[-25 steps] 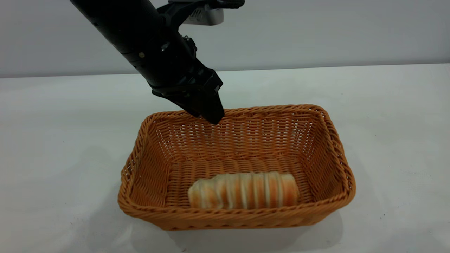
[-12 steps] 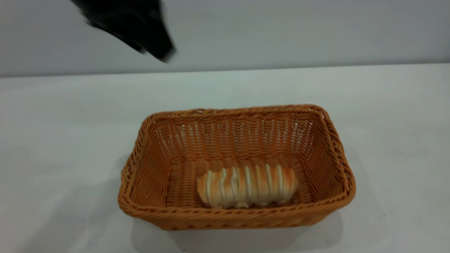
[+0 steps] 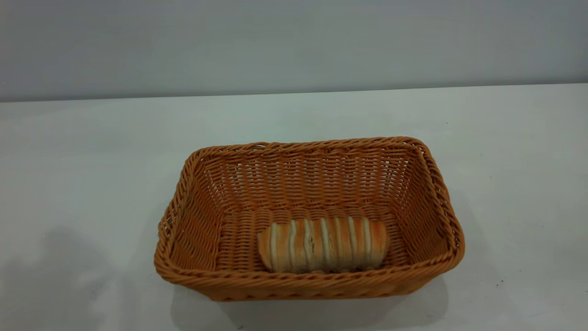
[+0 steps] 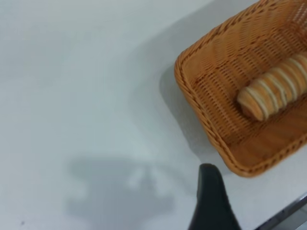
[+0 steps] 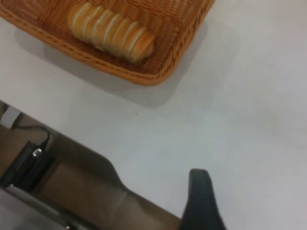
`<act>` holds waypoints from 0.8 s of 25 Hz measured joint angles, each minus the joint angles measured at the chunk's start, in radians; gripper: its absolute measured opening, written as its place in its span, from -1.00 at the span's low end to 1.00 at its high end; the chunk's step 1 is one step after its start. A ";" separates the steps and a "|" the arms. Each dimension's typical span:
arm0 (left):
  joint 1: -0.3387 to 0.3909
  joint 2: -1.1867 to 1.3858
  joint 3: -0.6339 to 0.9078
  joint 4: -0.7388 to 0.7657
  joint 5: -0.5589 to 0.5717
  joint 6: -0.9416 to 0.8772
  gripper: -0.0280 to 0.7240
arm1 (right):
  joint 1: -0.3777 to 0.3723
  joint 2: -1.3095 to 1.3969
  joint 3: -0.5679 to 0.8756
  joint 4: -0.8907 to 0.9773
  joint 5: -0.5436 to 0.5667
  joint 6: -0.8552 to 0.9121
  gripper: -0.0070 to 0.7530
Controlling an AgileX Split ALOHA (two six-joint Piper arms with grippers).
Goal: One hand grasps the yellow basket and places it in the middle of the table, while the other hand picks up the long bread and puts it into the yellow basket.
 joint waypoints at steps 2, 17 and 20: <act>0.009 -0.069 0.000 0.000 0.038 -0.002 0.54 | 0.000 -0.058 0.036 -0.028 0.001 0.035 0.45; 0.013 -0.598 0.356 0.023 0.115 -0.061 0.54 | 0.000 -0.294 0.165 -0.125 0.020 0.155 0.45; 0.013 -0.725 0.436 0.058 0.129 -0.077 0.54 | 0.000 -0.311 0.167 -0.120 0.025 0.155 0.45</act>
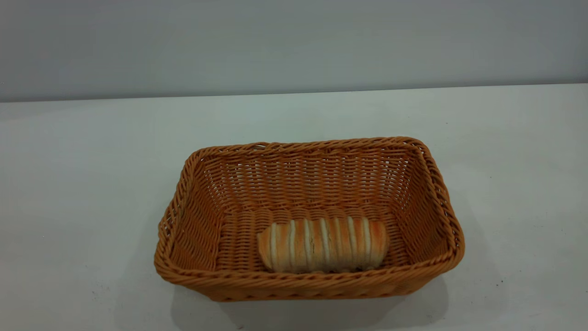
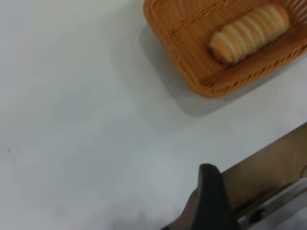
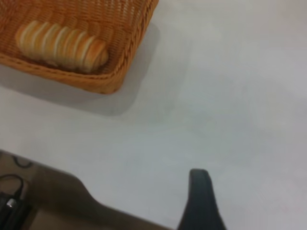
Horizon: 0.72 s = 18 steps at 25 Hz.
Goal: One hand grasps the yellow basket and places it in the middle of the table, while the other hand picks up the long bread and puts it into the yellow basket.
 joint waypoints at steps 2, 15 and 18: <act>0.000 -0.081 0.046 0.019 0.006 -0.026 0.54 | 0.000 -0.014 0.000 0.007 0.000 0.000 0.45; 0.000 -0.351 0.234 0.180 0.009 -0.209 0.54 | 0.000 -0.023 0.000 0.034 0.001 0.000 0.45; 0.000 -0.371 0.266 0.192 0.009 -0.214 0.54 | 0.000 -0.023 0.000 0.038 0.001 0.001 0.45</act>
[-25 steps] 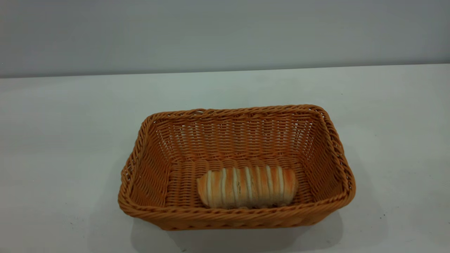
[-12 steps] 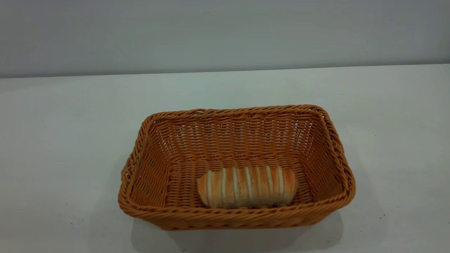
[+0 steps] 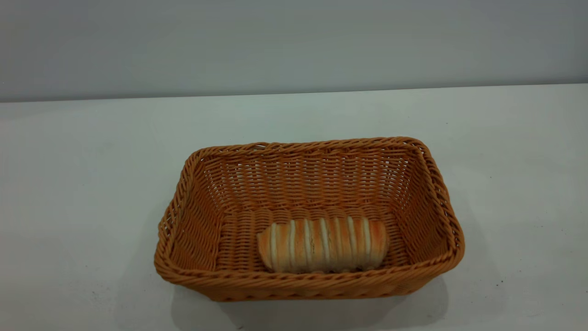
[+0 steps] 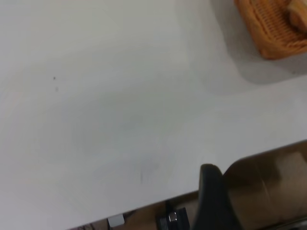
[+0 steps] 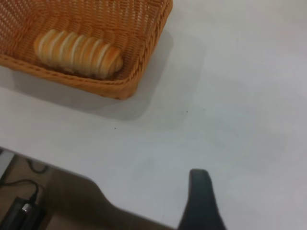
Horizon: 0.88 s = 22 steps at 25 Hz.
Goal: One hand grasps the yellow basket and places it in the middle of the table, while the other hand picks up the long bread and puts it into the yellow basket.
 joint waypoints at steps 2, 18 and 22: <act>0.000 -0.014 0.014 0.003 -0.006 -0.007 0.54 | 0.000 0.000 0.000 0.000 0.001 0.001 0.45; 0.000 -0.023 0.018 0.020 -0.015 -0.022 0.54 | 0.000 0.000 0.000 0.001 0.001 0.005 0.45; 0.000 -0.023 0.018 0.020 -0.015 -0.022 0.54 | 0.000 0.000 0.000 0.001 0.001 0.005 0.45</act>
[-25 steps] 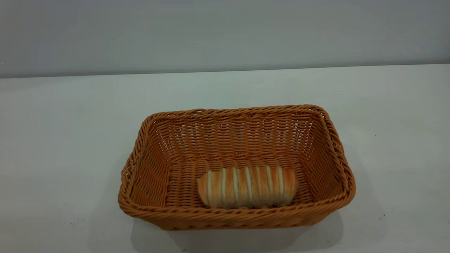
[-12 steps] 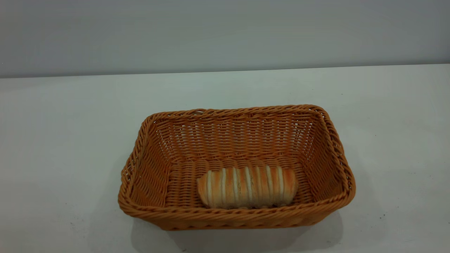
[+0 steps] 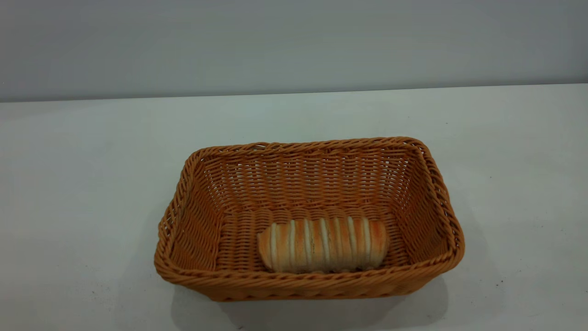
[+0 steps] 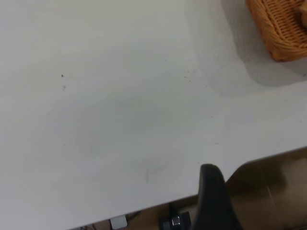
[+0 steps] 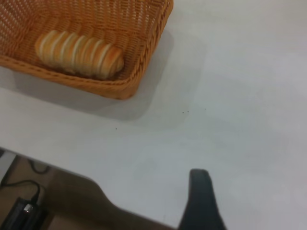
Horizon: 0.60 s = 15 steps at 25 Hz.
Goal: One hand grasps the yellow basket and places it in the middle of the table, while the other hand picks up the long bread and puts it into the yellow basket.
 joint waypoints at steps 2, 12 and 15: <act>0.000 0.000 0.000 0.000 0.000 0.000 0.54 | 0.000 0.000 0.000 0.000 0.000 0.001 0.45; 0.000 -0.004 0.000 0.000 0.000 0.000 0.54 | -0.147 0.000 0.000 0.000 0.000 0.001 0.45; 0.000 -0.035 0.000 0.000 0.000 0.000 0.54 | -0.252 0.000 0.000 0.000 0.000 0.001 0.45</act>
